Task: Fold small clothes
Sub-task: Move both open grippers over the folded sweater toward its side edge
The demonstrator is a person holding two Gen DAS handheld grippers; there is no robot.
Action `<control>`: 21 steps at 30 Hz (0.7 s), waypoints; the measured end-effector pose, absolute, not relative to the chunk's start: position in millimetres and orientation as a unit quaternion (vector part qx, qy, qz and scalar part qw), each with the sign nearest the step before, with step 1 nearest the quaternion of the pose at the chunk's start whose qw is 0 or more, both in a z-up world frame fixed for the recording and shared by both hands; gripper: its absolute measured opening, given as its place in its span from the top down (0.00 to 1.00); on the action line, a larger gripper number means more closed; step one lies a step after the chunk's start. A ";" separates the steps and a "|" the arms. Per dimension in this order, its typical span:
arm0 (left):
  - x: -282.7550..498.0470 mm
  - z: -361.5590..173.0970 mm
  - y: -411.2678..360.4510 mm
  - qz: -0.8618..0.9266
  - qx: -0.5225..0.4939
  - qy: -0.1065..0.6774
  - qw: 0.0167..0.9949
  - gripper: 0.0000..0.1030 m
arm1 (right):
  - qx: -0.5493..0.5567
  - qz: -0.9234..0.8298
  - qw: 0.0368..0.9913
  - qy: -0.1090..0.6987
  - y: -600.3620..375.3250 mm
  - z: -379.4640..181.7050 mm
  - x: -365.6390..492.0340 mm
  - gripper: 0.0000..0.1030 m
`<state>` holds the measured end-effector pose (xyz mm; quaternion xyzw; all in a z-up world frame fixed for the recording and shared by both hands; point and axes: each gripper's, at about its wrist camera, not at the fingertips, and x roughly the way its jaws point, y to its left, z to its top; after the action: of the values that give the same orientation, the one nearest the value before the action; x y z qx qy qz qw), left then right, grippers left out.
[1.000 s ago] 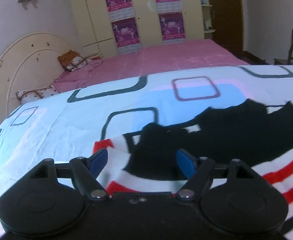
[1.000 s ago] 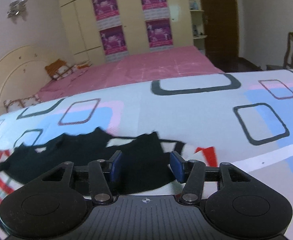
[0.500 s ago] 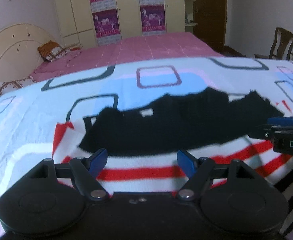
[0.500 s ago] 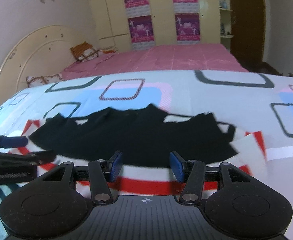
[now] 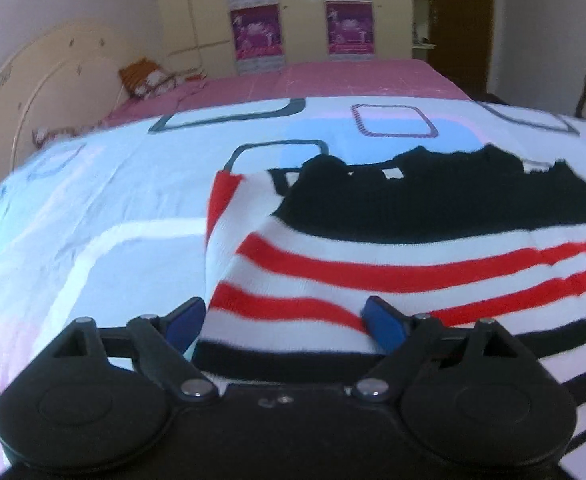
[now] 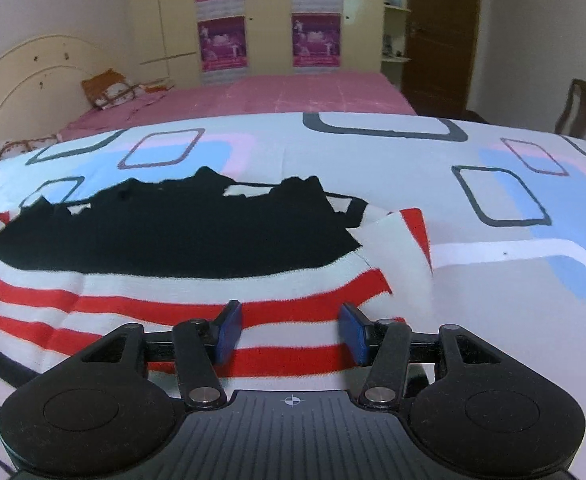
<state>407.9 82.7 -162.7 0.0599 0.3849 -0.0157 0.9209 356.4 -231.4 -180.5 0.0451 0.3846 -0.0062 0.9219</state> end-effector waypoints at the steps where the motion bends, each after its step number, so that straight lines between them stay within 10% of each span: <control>1: 405.1 -159.3 82.3 -0.017 0.057 0.385 0.921 0.23 | 0.054 0.001 0.922 0.382 -228.3 -176.4 354.1 0.49; 21: 364.6 -144.6 110.0 -0.007 0.048 0.368 0.929 0.27 | 0.035 0.035 0.920 0.389 -174.3 -176.5 311.0 0.49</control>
<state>364.6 110.0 -144.6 0.0485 0.3675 -0.0066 0.9287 311.0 -174.3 -176.5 0.0346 0.3892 0.0352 0.9198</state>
